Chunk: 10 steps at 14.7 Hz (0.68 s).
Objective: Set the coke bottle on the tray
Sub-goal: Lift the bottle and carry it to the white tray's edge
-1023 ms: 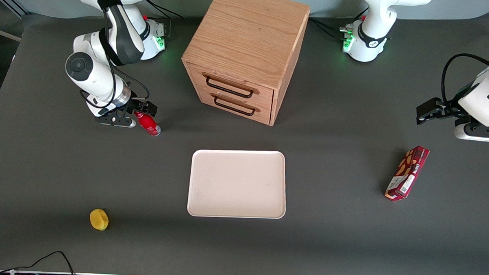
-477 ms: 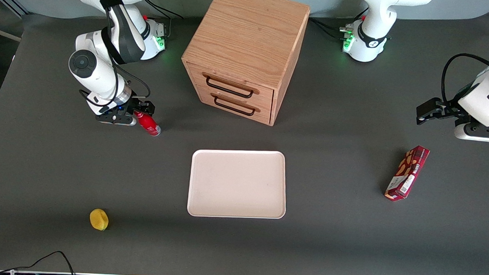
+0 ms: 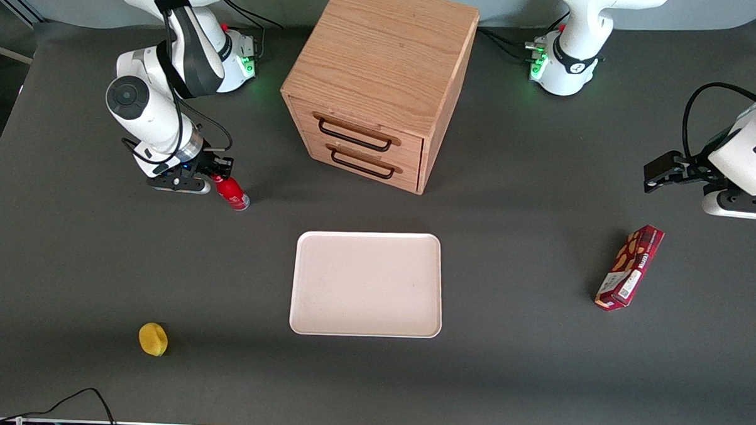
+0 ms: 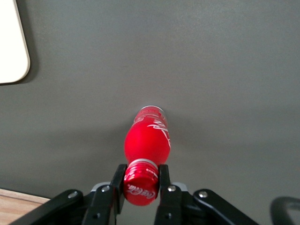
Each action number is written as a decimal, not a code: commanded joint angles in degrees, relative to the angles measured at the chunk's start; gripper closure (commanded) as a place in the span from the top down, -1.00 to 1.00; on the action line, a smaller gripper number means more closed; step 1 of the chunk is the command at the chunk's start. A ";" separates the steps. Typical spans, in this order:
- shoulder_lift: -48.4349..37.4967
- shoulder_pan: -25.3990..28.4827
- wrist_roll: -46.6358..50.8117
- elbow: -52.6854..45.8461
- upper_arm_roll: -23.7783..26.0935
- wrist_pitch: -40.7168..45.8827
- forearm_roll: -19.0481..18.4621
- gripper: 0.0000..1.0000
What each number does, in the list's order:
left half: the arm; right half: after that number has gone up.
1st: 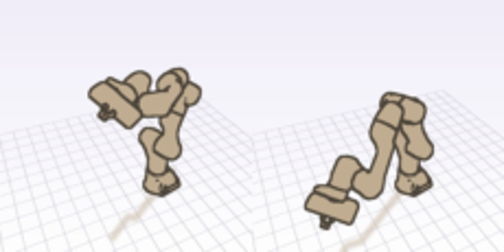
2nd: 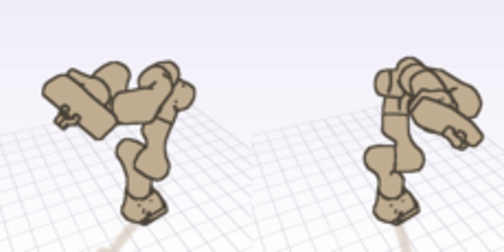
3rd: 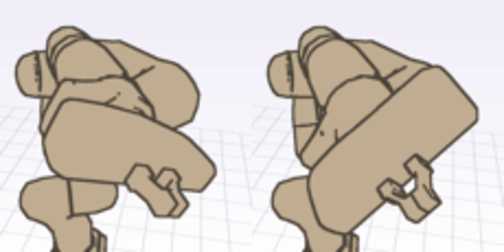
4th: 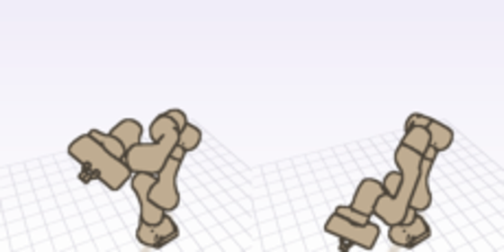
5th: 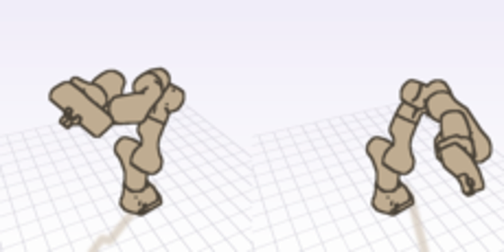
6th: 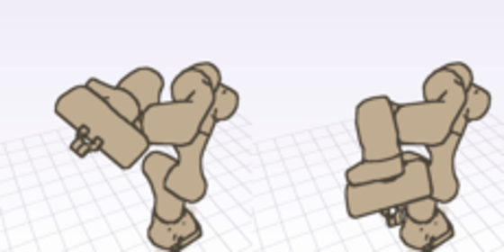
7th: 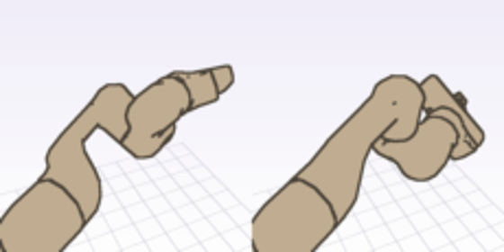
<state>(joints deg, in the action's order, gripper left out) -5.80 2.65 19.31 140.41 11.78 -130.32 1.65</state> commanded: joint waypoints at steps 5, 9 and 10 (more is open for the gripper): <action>0.34 -0.01 -2.61 -25.75 0.00 27.98 -0.68 -1.00; 13.66 1.04 -1.56 -54.72 0.18 44.23 -0.60 -1.00; 19.10 1.91 -0.34 -63.15 0.26 48.02 -0.51 -1.00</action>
<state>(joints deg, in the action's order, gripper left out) -0.92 2.88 17.97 97.79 12.01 -91.11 1.57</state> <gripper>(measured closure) 0.687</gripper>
